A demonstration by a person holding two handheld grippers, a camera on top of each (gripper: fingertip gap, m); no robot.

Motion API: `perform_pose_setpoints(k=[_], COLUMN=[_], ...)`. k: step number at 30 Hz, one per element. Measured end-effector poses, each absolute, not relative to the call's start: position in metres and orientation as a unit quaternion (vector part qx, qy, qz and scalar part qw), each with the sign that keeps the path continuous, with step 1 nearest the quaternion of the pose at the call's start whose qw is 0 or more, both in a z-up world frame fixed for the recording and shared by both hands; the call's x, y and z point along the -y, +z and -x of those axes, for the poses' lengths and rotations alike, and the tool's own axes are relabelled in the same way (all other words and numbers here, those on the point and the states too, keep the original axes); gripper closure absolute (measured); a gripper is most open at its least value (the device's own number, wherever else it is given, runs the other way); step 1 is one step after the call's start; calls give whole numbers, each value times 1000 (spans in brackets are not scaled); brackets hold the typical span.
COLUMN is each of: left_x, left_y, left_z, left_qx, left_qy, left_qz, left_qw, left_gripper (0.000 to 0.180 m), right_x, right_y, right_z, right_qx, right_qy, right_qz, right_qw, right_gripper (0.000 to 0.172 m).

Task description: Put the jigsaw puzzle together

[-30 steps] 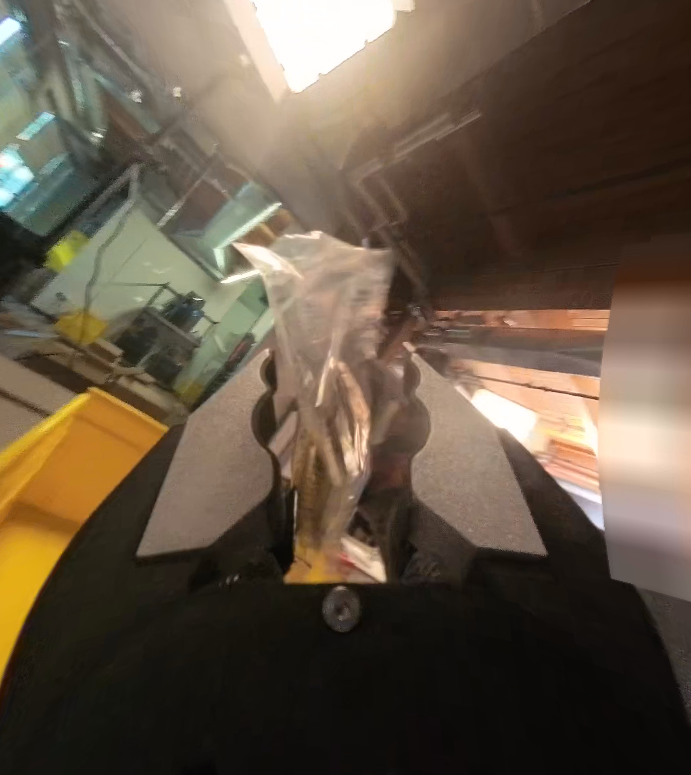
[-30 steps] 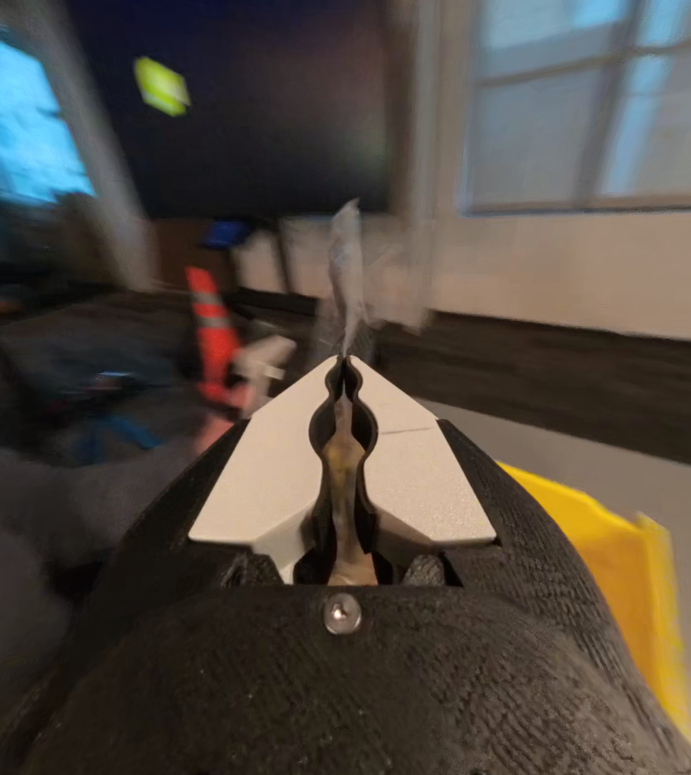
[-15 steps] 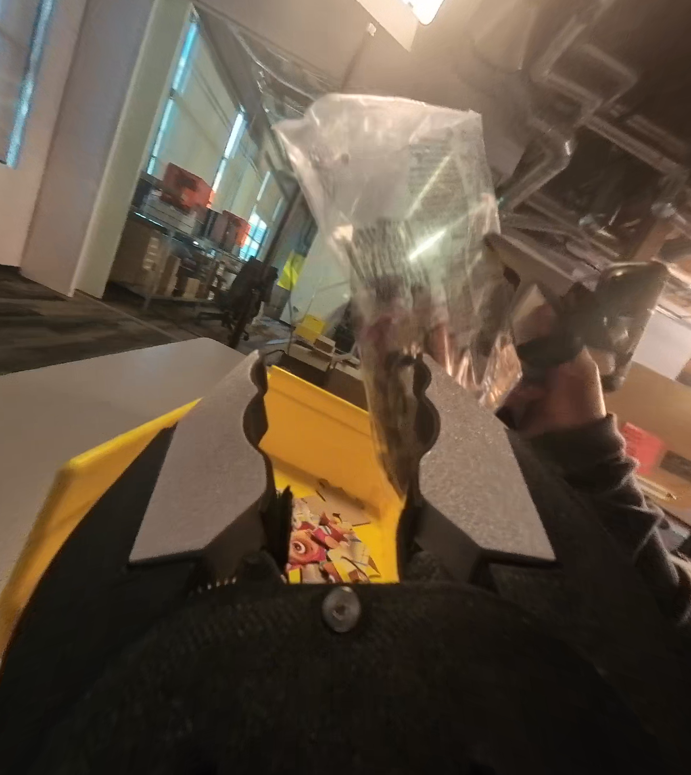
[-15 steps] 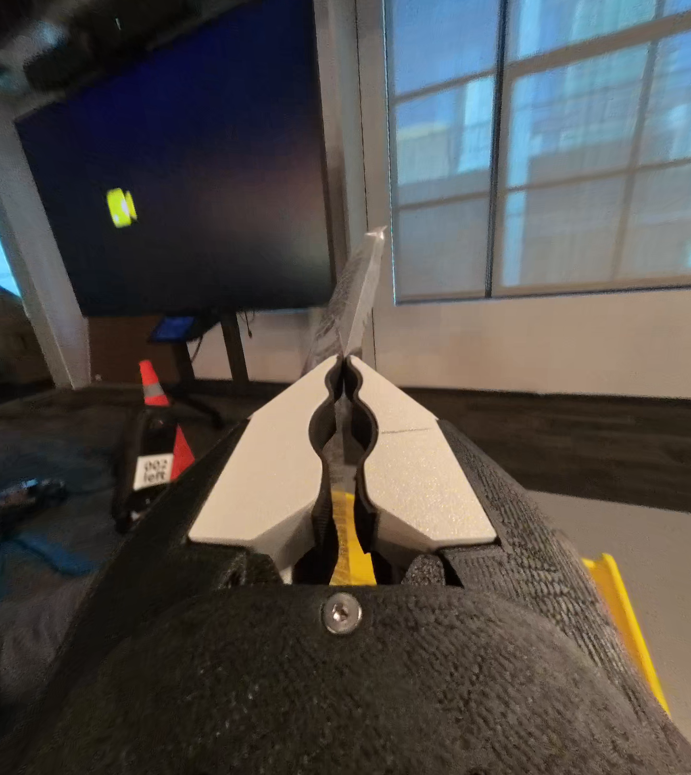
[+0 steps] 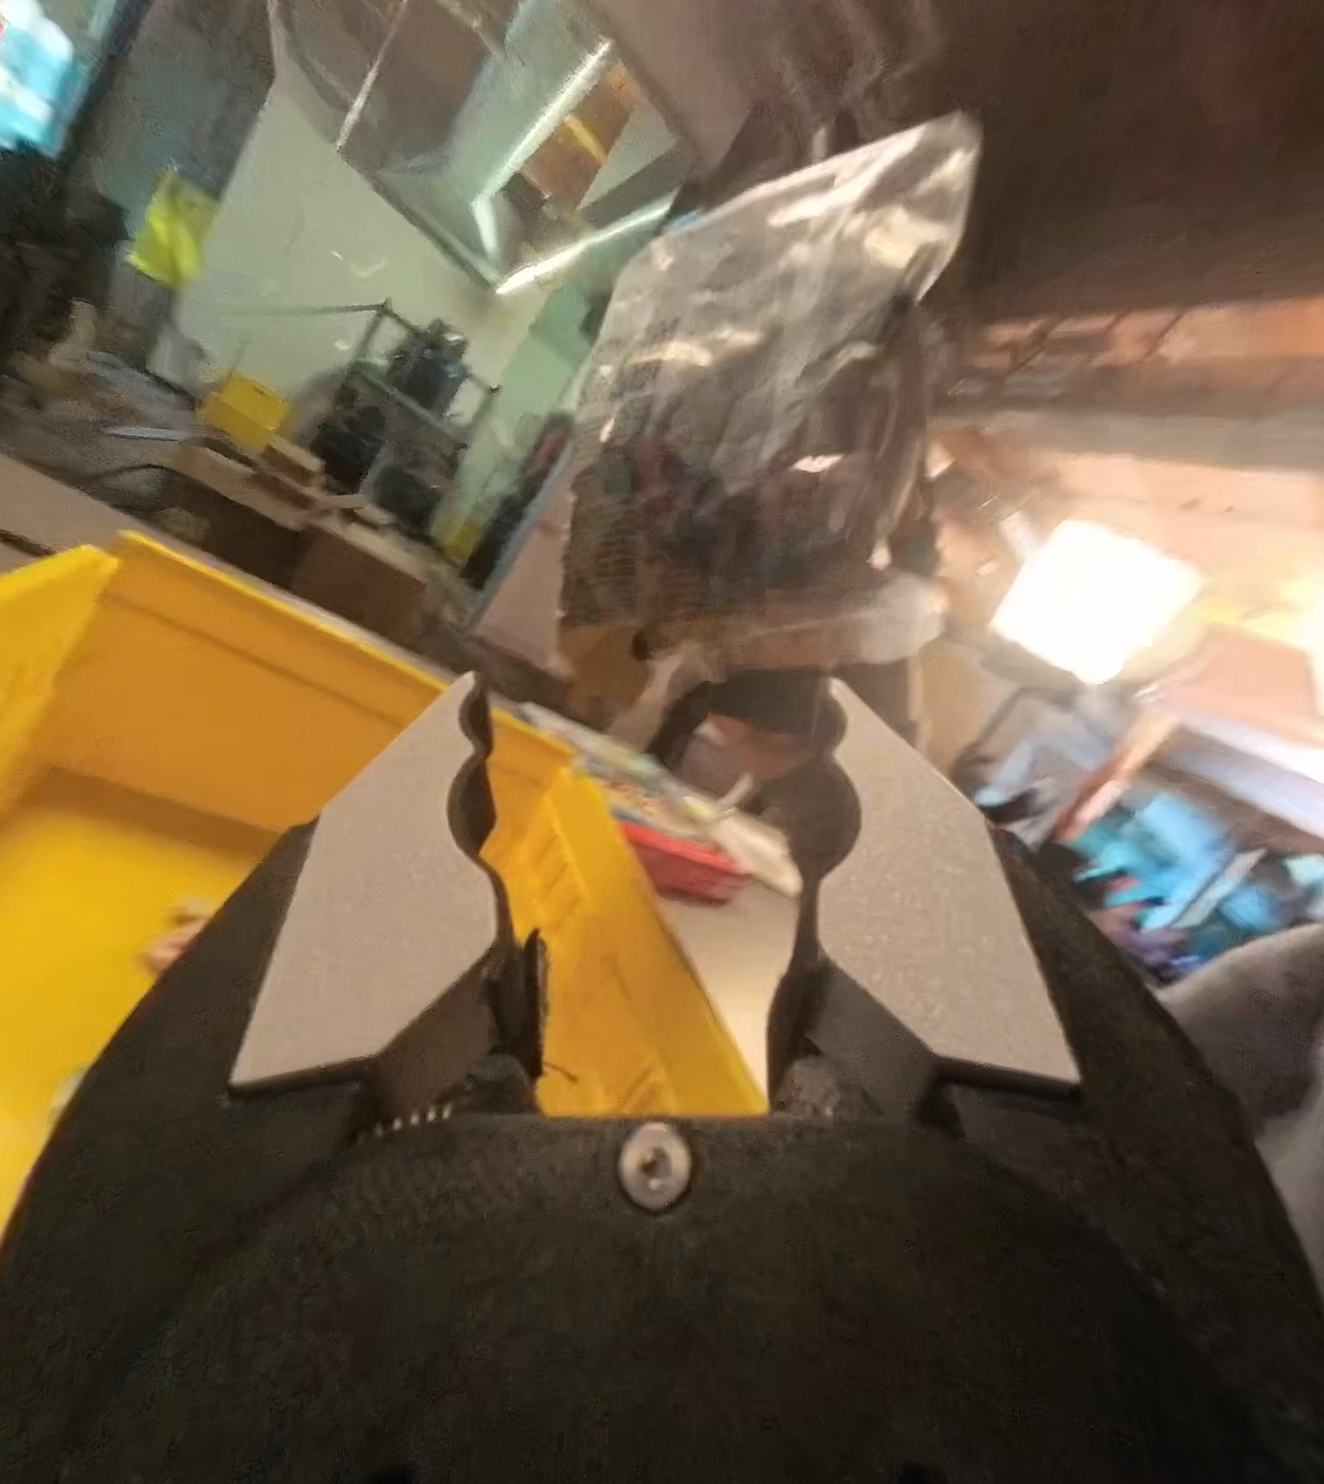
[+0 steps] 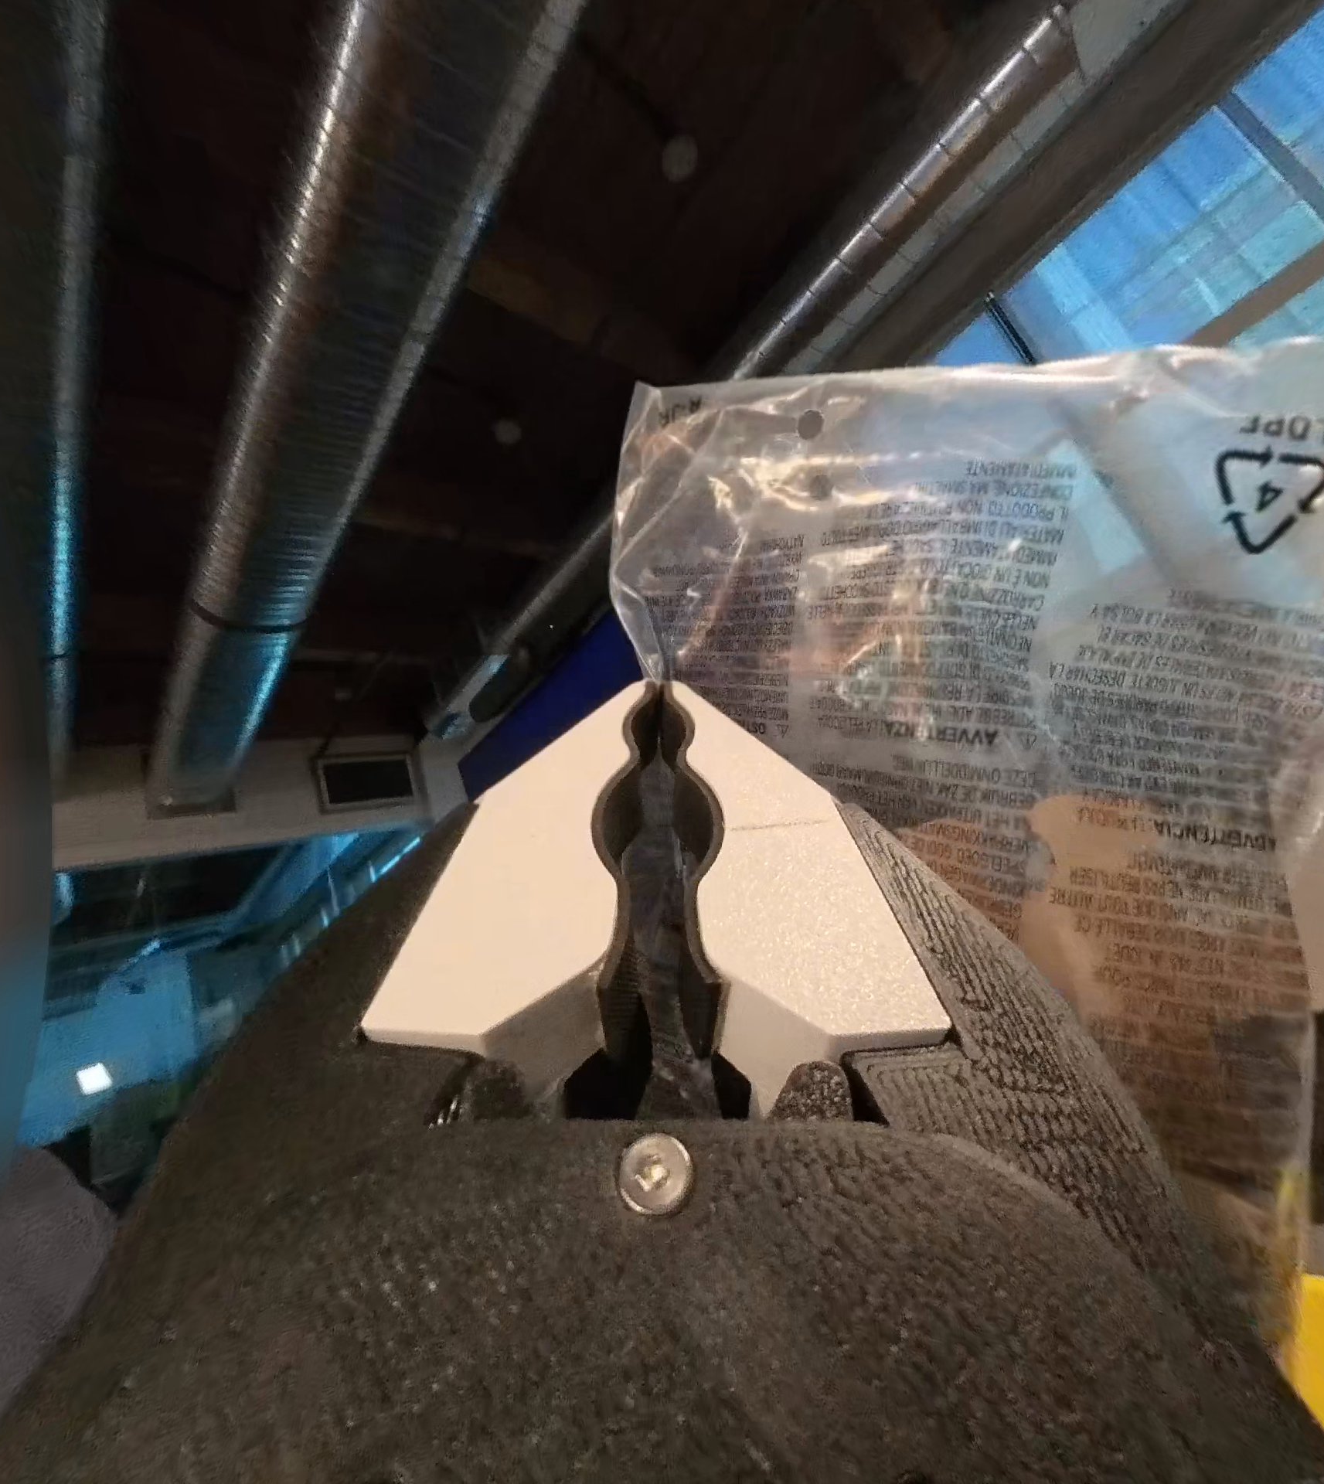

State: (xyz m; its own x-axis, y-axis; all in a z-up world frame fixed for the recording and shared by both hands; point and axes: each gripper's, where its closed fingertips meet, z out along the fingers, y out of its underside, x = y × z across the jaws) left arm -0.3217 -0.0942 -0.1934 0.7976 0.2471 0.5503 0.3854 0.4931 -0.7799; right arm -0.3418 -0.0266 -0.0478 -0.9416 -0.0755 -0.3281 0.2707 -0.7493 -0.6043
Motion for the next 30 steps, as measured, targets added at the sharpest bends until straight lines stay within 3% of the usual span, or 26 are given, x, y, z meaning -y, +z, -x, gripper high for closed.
perform_pose_setpoints(k=[5,10,14,19,25,29,30], left_x=[87,85,79,72,76,76,76], left_y=[-215,-209,-207,-214,-216,-218,-218], left_z=[329,329,330,336,345,348,349], left_qx=[262,221,212,213,232,235,237], left_qy=[256,398,438,456,460,454,451], left_qz=[639,656,650,657,655,657,658], left_qw=[676,602,584,561,553,554,554], left_gripper=[118,123,138,140,160,164,174], right_x=[26,35,38,36,39,41,41], right_y=[-51,-58,-62,-60,-60,-61,-60], right_z=[352,362,367,367,366,366,366], right_qx=[-290,-246,-214,-201,-195,-189,-187], right_qy=[-928,-927,-932,-934,-932,-929,-928], right_qz=[-170,-198,-219,-223,-223,-223,-221], right_qw=[160,201,194,193,211,229,233], right_gripper=[172,172,172,172,172,172,172])
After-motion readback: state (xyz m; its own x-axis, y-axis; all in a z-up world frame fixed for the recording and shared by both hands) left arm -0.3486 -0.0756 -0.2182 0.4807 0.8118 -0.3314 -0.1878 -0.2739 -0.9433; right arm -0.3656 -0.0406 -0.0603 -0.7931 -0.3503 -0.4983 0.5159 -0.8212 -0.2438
